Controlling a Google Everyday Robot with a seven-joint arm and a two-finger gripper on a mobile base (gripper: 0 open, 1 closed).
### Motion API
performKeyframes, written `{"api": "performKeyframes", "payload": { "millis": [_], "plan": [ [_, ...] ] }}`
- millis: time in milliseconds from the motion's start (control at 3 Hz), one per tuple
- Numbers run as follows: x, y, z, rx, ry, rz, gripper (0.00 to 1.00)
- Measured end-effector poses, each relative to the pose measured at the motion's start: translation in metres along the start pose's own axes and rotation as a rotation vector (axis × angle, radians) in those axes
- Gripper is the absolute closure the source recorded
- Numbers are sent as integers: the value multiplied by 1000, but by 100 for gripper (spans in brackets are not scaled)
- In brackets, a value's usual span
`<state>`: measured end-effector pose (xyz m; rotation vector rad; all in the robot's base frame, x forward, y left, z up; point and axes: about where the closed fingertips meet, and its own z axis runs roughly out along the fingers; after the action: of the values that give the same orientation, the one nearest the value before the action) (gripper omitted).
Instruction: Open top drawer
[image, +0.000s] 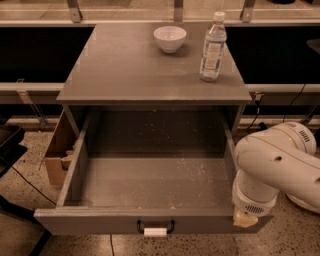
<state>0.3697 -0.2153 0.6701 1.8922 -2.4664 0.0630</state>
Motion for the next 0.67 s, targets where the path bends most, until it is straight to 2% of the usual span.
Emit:
{"api": "performKeyframes", "payload": {
  "millis": [667],
  "plan": [
    [1,29,-4,-16,-11,-34,100]
  ]
}}
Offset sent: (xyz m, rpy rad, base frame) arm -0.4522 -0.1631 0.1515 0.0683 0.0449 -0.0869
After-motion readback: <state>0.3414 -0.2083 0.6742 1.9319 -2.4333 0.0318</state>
